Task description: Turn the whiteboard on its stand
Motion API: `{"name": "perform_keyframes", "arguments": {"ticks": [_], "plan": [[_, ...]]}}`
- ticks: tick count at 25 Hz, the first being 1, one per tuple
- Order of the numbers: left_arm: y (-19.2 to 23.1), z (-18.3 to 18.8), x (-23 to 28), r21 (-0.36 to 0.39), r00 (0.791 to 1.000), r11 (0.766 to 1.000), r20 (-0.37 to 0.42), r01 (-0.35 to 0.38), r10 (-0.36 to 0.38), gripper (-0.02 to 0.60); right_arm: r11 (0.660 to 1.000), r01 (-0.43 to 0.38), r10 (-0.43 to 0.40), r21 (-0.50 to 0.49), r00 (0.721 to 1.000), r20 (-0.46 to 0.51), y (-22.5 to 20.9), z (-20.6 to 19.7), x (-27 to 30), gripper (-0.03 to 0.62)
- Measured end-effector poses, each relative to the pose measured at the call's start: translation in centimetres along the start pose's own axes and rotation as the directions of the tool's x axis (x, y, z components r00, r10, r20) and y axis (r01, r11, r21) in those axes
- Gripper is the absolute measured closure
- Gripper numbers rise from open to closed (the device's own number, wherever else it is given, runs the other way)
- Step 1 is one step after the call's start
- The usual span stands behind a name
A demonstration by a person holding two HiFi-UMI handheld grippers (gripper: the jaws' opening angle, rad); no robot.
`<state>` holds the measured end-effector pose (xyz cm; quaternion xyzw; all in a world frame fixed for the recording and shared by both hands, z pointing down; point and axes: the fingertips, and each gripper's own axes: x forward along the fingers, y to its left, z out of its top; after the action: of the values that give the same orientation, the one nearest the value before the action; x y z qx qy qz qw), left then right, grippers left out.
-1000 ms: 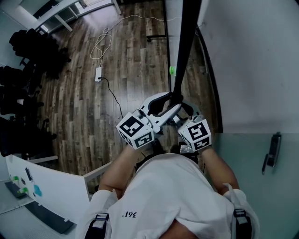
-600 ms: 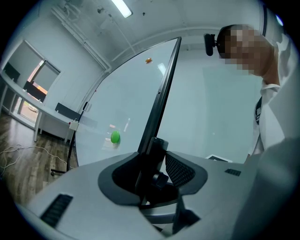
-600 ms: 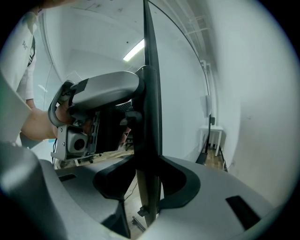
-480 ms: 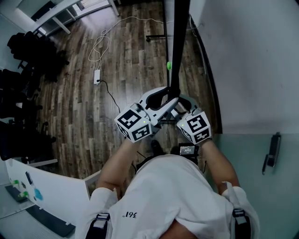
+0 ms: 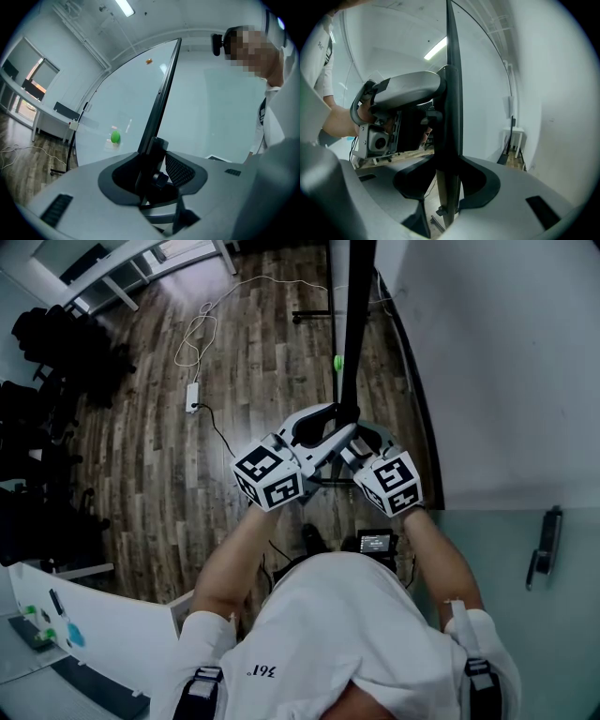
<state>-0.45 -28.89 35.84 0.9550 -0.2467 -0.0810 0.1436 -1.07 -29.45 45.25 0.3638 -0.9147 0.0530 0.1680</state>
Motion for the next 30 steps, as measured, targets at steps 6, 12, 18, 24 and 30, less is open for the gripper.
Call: {"name": "perform_keyframes", "arguments": {"ticks": [6,12,18,24,30], "plan": [[1.4,0.4,0.6,-0.005,1.0,1.0,0.01,-0.006,0.006,0.403,1.0,0.009,-0.009,0.003,1.0,-0.006,-1.0,0.3,1.1,0.424],[2.8,0.4,1.1,-0.005,1.0,1.0,-0.001,-0.001,0.001,0.403,1.0,0.014,-0.014,0.012,1.0,-0.004,-1.9,0.4,2.4,0.424],[4.9,1.8,1.6,-0.026,1.0,1.0,0.008,0.003,-0.003,0.403,1.0,0.02,-0.02,0.016,1.0,-0.016,-3.0,1.7,4.1,0.424],[7.3,3.0,2.1,-0.04,1.0,0.999,0.012,0.001,0.0,0.403,0.999,0.028,-0.028,0.015,0.999,-0.033,-4.3,2.9,6.3,0.424],[8.2,2.9,2.7,-0.044,1.0,0.999,0.006,0.013,-0.012,0.403,0.999,0.034,-0.034,0.01,0.998,-0.045,-5.2,2.8,6.9,0.424]]}}
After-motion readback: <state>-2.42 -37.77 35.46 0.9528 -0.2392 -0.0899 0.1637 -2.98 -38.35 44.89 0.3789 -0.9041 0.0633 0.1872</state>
